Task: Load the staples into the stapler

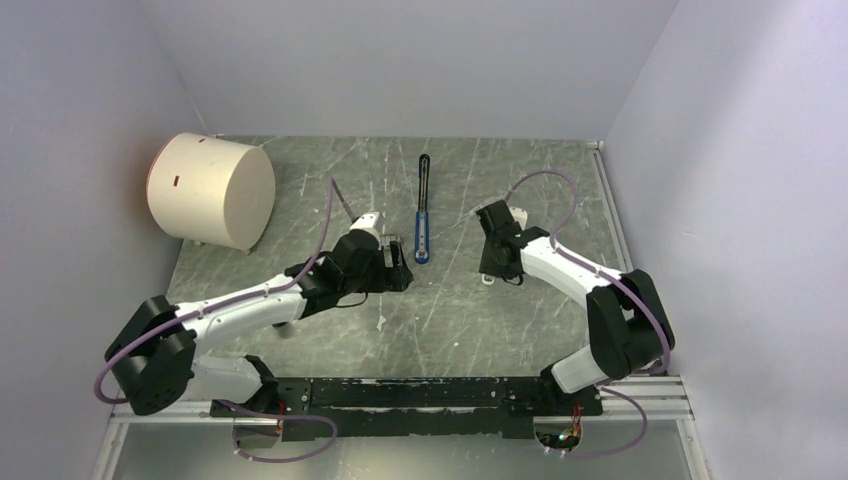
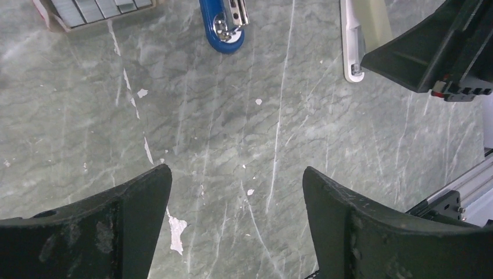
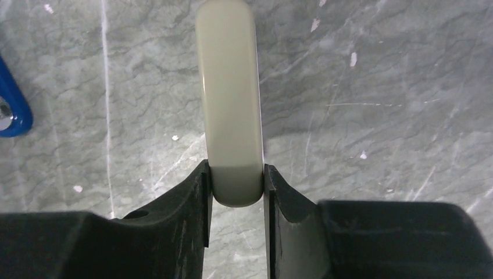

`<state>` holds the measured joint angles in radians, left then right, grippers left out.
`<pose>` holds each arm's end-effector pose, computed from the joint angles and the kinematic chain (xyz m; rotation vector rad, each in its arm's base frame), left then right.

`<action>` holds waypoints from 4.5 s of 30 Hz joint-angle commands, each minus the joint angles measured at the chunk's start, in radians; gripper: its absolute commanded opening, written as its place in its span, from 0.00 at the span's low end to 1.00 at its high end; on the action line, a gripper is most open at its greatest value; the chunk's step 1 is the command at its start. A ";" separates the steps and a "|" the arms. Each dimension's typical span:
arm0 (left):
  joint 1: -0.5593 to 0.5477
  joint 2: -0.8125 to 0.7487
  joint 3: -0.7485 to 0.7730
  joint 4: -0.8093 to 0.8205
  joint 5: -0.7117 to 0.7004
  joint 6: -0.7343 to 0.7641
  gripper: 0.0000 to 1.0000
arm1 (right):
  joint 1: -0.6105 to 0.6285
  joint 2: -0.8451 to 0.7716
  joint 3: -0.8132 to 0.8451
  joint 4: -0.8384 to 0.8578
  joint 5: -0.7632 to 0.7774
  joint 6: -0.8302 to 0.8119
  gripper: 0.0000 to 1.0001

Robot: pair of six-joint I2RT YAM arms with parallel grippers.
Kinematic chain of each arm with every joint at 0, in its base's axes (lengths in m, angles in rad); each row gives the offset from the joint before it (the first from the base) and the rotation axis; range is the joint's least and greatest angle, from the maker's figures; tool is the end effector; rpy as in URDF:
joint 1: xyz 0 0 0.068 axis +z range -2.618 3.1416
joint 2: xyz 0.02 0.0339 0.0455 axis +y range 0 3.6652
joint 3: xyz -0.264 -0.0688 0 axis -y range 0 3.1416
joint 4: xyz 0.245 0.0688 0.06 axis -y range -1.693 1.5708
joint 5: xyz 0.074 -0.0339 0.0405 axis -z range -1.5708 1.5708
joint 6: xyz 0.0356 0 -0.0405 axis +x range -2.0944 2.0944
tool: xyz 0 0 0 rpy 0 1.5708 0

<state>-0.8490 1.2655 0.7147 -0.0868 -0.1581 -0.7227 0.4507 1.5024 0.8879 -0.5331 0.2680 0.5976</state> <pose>0.1816 -0.1979 0.2232 0.0533 2.2889 -0.6871 0.2572 0.1140 0.1859 0.2704 2.6314 -0.0243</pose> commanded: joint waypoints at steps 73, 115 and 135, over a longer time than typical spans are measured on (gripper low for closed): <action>-0.136 0.491 -0.162 0.664 0.263 -0.047 0.05 | 0.157 -0.277 -0.117 0.064 -0.041 0.189 0.08; -0.136 0.540 -0.124 0.459 0.184 -0.132 0.05 | 0.078 -0.011 -0.033 0.235 0.046 0.074 0.40; -0.137 0.516 -0.041 0.356 0.211 -0.162 0.28 | 0.077 -0.205 -0.039 0.177 -0.080 0.064 0.77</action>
<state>-0.9726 1.7576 0.6670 0.4683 0.0490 -0.9092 0.5312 1.3209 0.8501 -0.3252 0.2081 0.6762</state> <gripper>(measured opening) 0.245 0.766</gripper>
